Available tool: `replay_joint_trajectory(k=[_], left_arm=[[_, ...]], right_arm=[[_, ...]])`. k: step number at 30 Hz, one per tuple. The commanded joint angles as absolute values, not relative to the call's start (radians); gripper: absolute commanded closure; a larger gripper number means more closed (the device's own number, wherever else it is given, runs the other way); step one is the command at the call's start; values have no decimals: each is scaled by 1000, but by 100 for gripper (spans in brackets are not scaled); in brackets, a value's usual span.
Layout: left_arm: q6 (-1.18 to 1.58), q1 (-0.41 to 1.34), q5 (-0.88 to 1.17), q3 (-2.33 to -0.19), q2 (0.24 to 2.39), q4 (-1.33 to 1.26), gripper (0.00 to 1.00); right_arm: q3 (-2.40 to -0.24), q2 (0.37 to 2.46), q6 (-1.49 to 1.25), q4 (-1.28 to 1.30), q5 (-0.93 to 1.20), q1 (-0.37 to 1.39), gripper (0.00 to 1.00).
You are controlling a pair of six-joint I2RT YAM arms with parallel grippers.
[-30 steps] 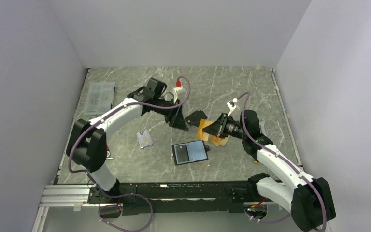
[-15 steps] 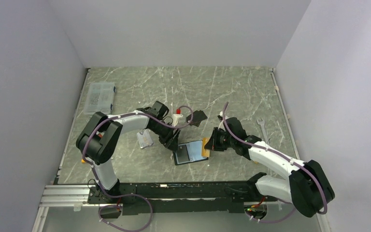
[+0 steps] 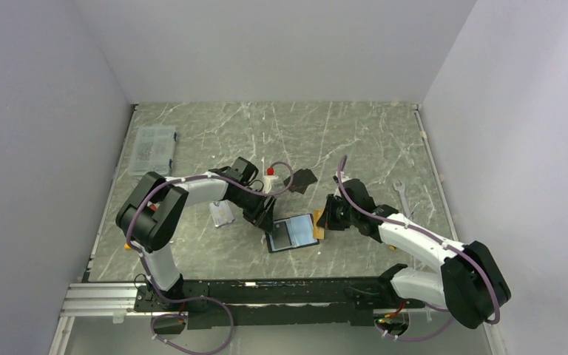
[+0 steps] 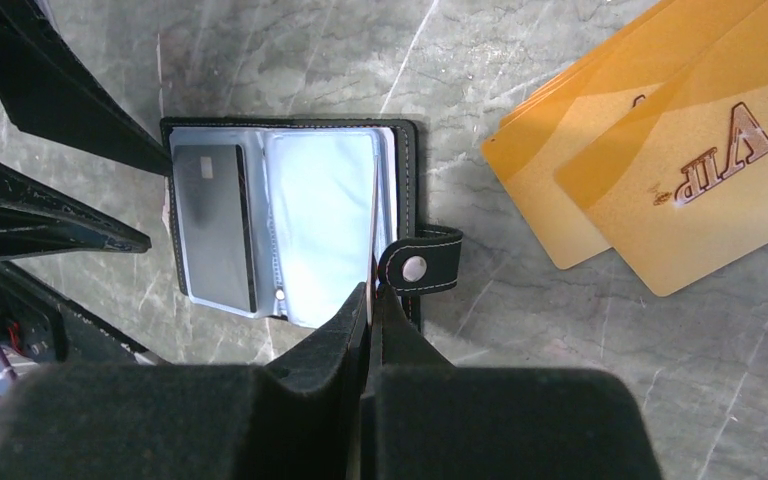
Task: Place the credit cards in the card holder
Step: Move the card holder to the center of the board.
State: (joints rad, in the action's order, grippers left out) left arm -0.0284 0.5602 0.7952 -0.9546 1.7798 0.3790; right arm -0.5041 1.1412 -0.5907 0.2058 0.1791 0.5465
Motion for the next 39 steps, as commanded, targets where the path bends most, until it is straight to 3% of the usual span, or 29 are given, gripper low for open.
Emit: replay_joint_trajectory(k=[1,22,30,39], left_arm=[[-58,571,587,-990,1798,386,43],[-141,549,638,-1195,1863,567,48],[-165,533,677,-1242,1825,659,38],[-83,534,700,-1128,1864,573,39]], right_arm=[[-516,1157,-586,144,189,553,100],[-482,1063,-596,164,146,557,100],[-479,1088,-610,117,165,557,100],[-465,1102,-619,87,160,558,100]])
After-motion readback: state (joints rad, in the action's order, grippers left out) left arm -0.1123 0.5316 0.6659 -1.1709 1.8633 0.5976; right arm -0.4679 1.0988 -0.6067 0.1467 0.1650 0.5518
